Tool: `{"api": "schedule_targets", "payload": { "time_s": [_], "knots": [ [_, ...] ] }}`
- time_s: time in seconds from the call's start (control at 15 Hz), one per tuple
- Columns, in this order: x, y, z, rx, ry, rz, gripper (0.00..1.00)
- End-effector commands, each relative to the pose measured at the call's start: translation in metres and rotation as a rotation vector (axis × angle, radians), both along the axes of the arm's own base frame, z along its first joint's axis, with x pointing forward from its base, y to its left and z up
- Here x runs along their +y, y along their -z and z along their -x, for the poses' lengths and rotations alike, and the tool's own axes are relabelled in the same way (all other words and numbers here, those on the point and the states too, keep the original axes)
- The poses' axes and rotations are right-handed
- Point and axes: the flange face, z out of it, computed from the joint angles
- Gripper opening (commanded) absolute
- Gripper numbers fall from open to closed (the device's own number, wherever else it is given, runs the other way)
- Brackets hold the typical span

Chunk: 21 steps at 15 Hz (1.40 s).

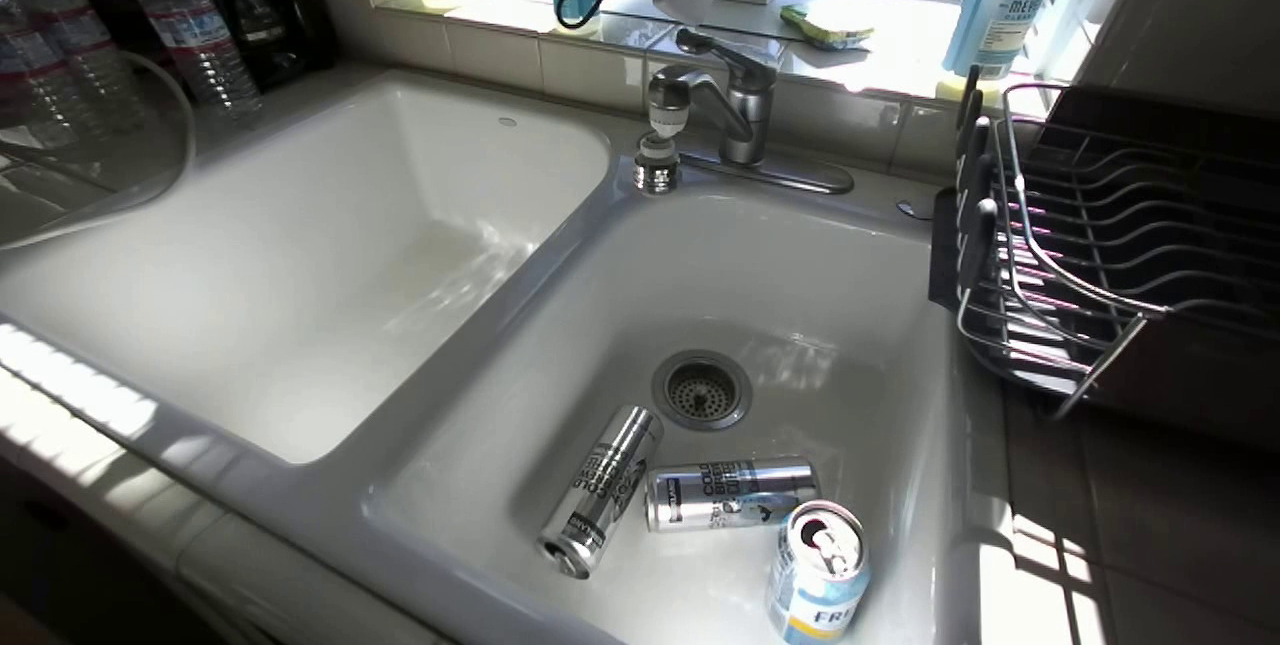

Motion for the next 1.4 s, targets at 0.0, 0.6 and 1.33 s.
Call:
{"api": "schedule_targets", "payload": {
  "time_s": [0.0,0.6,1.33],
  "knots": [
    [-0.001,0.005,-0.008,0.018,-0.024,-0.065,1.00],
    [-0.001,0.010,-0.016,0.043,-0.027,-0.101,0.45],
    [0.007,-0.007,-0.015,0.028,-0.061,-0.059,0.34]
  ]
}}
